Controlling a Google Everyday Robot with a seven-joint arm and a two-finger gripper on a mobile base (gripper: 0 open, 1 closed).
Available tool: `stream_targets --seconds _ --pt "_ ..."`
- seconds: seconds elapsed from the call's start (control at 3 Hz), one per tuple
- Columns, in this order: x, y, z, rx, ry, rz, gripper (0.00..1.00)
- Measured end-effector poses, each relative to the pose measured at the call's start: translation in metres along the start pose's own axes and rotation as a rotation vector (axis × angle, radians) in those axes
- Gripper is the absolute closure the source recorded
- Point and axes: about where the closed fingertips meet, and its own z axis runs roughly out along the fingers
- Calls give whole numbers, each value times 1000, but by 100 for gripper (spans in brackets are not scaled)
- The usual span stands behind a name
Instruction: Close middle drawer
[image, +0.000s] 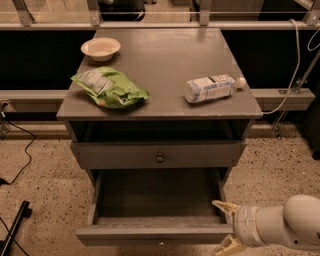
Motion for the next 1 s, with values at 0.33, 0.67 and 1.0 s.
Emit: stream_targets --seconds 0.33,0.67,1.0 --pt "21 15 22 -51 -57 -24 42" --pt "41 33 50 -99 -103 -28 65" --pt "58 61 96 -138 -109 -4 96"
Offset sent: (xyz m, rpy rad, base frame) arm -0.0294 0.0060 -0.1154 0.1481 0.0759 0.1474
